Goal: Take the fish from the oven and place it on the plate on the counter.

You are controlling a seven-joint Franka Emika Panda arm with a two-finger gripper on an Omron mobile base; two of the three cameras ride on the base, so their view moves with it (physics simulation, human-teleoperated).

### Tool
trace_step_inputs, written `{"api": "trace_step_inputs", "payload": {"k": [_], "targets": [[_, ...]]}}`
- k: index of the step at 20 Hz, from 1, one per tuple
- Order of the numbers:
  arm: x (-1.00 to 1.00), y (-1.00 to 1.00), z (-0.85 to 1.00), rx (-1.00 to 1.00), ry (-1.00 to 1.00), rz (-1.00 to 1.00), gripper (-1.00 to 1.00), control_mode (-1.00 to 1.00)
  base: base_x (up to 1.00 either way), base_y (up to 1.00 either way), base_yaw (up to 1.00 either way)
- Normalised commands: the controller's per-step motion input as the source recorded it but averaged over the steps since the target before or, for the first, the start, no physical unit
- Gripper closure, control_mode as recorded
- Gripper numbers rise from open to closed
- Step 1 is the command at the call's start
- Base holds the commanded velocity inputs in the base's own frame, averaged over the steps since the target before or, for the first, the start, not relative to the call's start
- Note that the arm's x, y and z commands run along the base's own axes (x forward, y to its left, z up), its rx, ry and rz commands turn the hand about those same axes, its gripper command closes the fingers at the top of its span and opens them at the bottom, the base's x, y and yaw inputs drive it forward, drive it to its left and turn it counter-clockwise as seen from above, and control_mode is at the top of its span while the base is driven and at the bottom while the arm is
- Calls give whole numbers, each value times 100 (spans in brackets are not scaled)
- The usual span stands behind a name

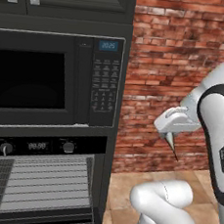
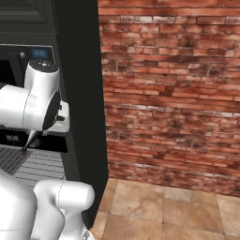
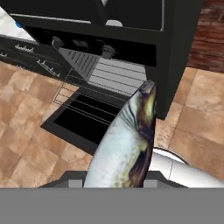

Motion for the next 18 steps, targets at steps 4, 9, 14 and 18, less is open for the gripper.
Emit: {"api": "trace_step_inputs", "payload": {"k": [4, 9, 14, 18], "targets": [[-28, -2, 1, -24, 0, 0, 100, -100, 0, 0, 0], [-28, -18, 0, -4, 0, -1, 100, -100, 0, 0, 0], [-14, -9, 0, 0, 1, -8, 100, -100, 0, 0, 0], [0, -2, 0, 0, 0, -1, 100, -100, 0, 0, 0]]}}
